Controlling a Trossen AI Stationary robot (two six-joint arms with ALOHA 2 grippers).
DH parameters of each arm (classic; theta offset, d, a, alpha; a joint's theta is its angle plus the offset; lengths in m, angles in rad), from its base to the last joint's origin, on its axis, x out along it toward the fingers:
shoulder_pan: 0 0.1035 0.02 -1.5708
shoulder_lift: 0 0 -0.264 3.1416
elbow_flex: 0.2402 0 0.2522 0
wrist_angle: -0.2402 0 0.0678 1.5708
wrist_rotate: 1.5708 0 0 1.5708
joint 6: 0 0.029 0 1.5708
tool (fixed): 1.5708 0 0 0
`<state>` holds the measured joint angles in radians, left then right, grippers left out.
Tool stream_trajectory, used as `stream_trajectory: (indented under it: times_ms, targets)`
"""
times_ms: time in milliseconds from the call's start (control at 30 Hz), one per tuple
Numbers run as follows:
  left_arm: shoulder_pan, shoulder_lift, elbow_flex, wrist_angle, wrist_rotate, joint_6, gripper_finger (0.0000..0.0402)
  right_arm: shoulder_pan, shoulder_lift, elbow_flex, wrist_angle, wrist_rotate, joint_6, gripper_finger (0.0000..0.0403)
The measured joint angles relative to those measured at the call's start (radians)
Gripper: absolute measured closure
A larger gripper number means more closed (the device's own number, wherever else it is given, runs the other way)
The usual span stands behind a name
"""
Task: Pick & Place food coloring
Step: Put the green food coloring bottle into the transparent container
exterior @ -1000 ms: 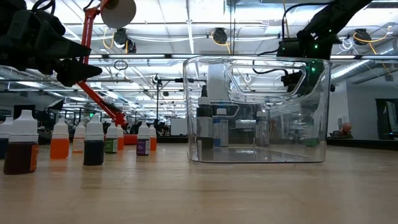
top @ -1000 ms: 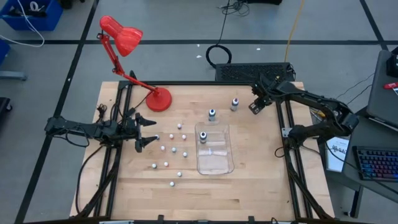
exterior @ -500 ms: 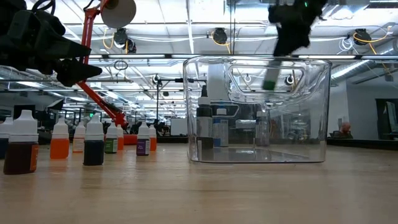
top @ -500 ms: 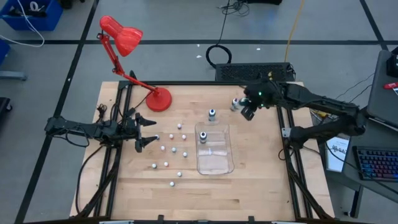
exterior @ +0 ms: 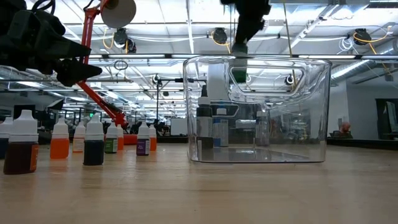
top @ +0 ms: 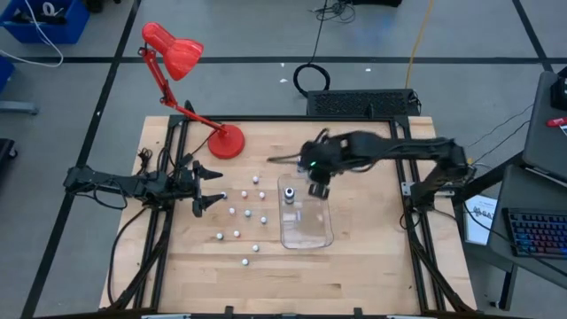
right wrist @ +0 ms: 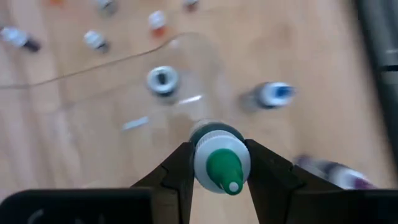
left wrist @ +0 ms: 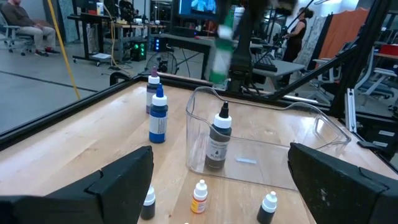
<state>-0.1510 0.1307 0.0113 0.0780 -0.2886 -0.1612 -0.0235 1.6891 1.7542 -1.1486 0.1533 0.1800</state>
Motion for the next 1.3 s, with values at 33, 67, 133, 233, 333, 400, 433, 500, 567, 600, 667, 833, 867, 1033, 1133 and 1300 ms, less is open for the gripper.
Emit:
stream_trajectory:
  times_ms: [33,67,133,233,333,400,433,500,567,600,667,833,867,1033,1133,1300]
  targets:
    - [0.0,0.0,0.0,0.0,0.0,0.0,0.0036,0.008,0.019,-0.005,0.013,-0.022,-0.008,0.0295]
    - [0.0,0.0,0.0,0.0,0.0,0.0,0.0036,0.016,0.04,-0.01,0.023,-0.028,-0.009,0.0295]
    - [0.0,0.0,0.0,0.0,0.0,0.0,0.0036,0.027,0.073,-0.022,0.032,-0.028,-0.014,0.0295]
    - [0.0,0.0,0.0,0.0,0.0,0.0,0.0036,0.029,0.109,-0.053,0.061,-0.029,-0.029,0.0295]
    - [0.0,0.0,0.0,0.0,0.0,0.0,0.0036,0.019,0.123,-0.093,0.121,-0.027,-0.044,0.0295]
    - [0.0,0.0,0.0,0.0,0.0,0.0,0.0036,0.011,0.125,-0.129,0.178,-0.027,-0.052,0.0295]
    - [0.0,0.0,0.0,0.0,0.0,0.0,0.0036,0.009,0.126,-0.145,0.2,-0.028,-0.055,0.0295]
    - [0.0,0.0,0.0,0.0,0.0,0.0,0.0036,0.003,0.125,-0.17,0.225,-0.028,-0.061,0.0295]
    - [0.0,0.0,0.0,0.0,0.0,0.0,0.0036,0.0,0.124,-0.196,0.25,-0.028,-0.062,0.0295]
    - [0.0,0.0,0.0,0.0,0.0,0.0,0.0036,-0.002,0.124,-0.21,0.261,-0.031,-0.062,0.0295]
    - [0.0,0.0,0.0,0.0,0.0,0.0,0.0036,-0.006,0.125,-0.235,0.291,-0.064,-0.062,0.0295]
    - [0.0,0.0,0.0,0.0,0.0,0.0,0.0036,-0.014,0.125,-0.286,0.372,-0.105,-0.069,0.0295]
    - [0.0,0.0,0.0,0.0,0.0,0.0,0.0036,-0.015,0.125,-0.288,0.372,-0.105,-0.069,0.0295]
    - [0.0,0.0,0.0,0.0,0.0,0.0,0.0036,-0.018,0.125,-0.29,0.376,-0.105,-0.069,0.0295]
    - [0.0,0.0,0.0,0.0,0.0,0.0,0.0036,-0.017,0.125,-0.29,0.376,-0.105,-0.069,0.0295]
    - [0.0,0.0,0.0,0.0,0.0,0.0,0.0036,-0.017,0.124,-0.29,0.396,-0.104,-0.055,0.0222]
